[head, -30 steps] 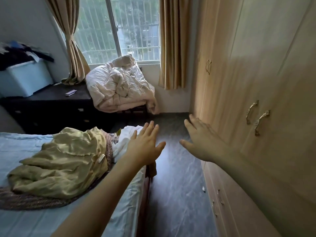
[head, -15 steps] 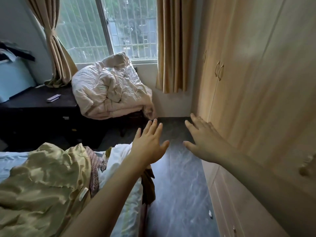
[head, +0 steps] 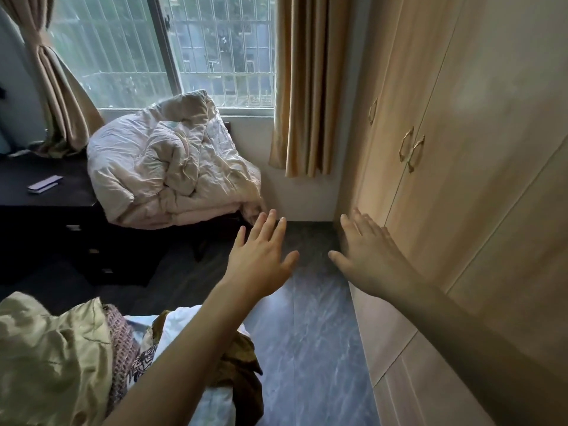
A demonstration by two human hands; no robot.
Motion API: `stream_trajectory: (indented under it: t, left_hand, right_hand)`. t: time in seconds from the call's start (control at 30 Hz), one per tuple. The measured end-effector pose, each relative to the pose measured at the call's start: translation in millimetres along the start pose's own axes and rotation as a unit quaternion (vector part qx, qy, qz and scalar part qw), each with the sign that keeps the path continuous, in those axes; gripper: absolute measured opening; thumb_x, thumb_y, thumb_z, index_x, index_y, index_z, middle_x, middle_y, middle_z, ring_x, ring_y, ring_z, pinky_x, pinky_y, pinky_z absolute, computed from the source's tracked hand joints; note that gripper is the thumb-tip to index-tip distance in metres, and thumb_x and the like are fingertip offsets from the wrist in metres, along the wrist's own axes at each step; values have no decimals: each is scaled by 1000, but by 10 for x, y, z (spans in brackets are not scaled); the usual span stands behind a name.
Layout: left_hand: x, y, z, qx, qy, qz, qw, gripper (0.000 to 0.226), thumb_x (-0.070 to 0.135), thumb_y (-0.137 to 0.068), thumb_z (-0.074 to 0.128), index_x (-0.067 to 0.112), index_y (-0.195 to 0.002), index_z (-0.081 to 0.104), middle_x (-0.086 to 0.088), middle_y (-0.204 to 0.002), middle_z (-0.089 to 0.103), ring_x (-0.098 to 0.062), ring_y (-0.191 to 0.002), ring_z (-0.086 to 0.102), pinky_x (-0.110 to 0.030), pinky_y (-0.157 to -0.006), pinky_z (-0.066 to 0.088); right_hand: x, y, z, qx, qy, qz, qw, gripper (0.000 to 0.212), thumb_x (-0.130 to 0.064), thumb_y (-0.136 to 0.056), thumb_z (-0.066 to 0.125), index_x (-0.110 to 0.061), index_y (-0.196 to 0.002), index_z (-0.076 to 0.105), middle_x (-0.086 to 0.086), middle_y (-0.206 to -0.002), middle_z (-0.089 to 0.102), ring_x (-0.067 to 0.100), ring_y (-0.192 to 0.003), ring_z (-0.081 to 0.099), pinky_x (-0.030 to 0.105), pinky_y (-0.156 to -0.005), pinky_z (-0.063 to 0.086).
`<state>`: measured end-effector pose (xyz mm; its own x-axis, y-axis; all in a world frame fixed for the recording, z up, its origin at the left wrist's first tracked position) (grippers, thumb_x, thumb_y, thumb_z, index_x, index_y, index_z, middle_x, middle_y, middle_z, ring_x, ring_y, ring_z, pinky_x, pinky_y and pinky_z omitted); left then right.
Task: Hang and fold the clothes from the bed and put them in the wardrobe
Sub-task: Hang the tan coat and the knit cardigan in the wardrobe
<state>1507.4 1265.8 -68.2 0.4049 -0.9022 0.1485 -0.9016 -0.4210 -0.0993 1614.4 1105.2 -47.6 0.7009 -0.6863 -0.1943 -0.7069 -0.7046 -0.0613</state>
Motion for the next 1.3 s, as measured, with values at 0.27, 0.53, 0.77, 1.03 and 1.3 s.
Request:
stream_trajectory:
  t: [0.27, 0.53, 0.77, 1.03, 1.3]
  left_hand:
    - [-141, -1159, 199, -29, -10, -13, 999, 72, 57, -99, 28, 26, -156, -2, 3, -162, -18, -13, -148, -19, -43, -121, -4]
    - [-200, -2559, 218, -24, -3, -37, 999, 72, 56, -99, 29, 24, -157, -1, 2, -162, -17, -11, -148, -18, -40, -121, -5]
    - [-433, -3321, 369, -31, -22, -63, 997, 73, 55, -99, 31, 22, -157, 1, 1, -163, -14, -12, -149, -14, -41, -122, -3]
    - [-843, -4254, 492, -23, -14, -80, 996, 71, 54, -99, 30, 25, -157, 1, 3, -164, -10, -12, -149, -13, -44, -122, -2]
    - [-1712, -5240, 428, 25, 3, -132, 991, 67, 52, -100, 29, 26, -157, 2, 4, -164, -9, -11, -149, -12, -41, -120, -3]
  right_hand:
    - [340, -1179, 96, 17, 27, -34, 999, 76, -50, -97, 39, -19, -155, 2, 5, -163, -5, 23, -150, -2, 43, -121, 5]
    - [698, -2659, 35, 18, 7, -66, 998, 76, -50, -97, 41, -19, -155, 5, 6, -163, -2, 23, -150, 0, 45, -121, 7]
    - [787, -3582, 170, -24, -7, -94, 995, 76, -51, -96, 42, -17, -155, 8, 6, -163, 0, 22, -149, 1, 44, -121, 7]
    - [708, -4655, 329, -29, -39, -136, 989, 72, -48, -97, 43, -16, -155, 13, 1, -163, 9, 17, -149, 8, 40, -121, 9]
    - [241, -6080, 434, -23, -39, -177, 983, 73, -48, -97, 44, -20, -155, 12, 0, -163, 8, 15, -149, 8, 40, -120, 8]
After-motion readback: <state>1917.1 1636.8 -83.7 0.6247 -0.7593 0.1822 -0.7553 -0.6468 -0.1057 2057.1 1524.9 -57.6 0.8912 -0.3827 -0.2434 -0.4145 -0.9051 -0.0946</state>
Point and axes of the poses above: each hand's wrist, its own y-axis away from the middle knuckle, its own z-axis out of the palm, x = y × z, the point moved 4 cm from there along -y, towards the middle knuckle
